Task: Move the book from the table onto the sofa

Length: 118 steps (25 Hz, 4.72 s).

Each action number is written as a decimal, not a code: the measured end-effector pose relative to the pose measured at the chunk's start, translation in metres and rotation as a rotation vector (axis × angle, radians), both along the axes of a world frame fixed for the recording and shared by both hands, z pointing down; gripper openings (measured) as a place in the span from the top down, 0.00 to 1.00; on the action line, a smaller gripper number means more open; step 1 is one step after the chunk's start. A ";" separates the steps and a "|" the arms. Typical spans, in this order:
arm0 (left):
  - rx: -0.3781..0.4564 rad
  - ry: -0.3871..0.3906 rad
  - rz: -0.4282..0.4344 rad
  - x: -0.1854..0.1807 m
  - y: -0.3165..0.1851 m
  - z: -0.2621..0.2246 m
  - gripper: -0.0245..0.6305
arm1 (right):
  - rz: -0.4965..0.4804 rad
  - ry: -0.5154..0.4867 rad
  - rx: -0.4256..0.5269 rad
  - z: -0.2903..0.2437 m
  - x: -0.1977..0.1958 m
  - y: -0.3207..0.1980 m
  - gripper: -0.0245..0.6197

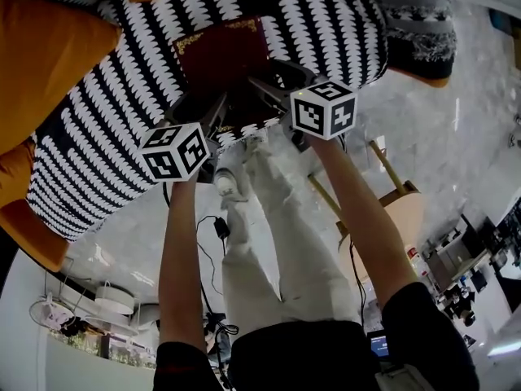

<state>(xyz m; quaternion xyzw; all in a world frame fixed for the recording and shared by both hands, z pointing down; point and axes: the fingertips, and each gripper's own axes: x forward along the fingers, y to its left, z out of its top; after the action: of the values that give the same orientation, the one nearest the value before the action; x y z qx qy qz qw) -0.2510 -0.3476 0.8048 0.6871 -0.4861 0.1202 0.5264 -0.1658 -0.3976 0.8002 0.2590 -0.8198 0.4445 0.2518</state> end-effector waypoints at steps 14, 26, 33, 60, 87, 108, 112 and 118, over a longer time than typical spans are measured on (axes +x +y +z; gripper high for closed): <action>-0.057 0.038 -0.009 0.005 0.018 0.061 0.52 | 0.017 0.049 -0.047 0.060 0.004 0.017 0.53; -0.077 0.024 0.040 0.005 0.023 0.067 0.52 | 0.003 0.092 -0.045 0.067 0.010 0.017 0.53; -0.081 0.013 0.042 0.003 0.022 0.065 0.52 | 0.010 0.095 -0.043 0.062 0.014 0.011 0.53; 0.043 -0.098 0.123 -0.004 0.003 -0.069 0.70 | -0.002 0.156 0.125 -0.073 0.014 0.001 0.83; 0.415 -0.153 0.150 0.003 0.049 -0.329 0.92 | 0.016 0.038 0.377 -0.320 -0.012 0.073 0.94; 0.681 -0.210 0.187 0.025 0.136 -0.504 0.92 | 0.014 -0.066 0.632 -0.498 -0.026 0.170 0.94; 0.722 -0.204 0.175 0.028 0.164 -0.531 0.92 | 0.023 -0.104 0.695 -0.529 -0.027 0.201 0.94; 0.779 -0.218 0.177 0.024 0.201 -0.561 0.92 | 0.040 -0.131 0.756 -0.562 -0.031 0.237 0.94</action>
<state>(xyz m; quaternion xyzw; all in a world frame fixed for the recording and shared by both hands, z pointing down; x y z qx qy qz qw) -0.2275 -0.1469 0.2442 0.8573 -0.4873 0.0443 0.1601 -0.1968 -0.1601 0.2385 0.3208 -0.9349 0.1311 0.0768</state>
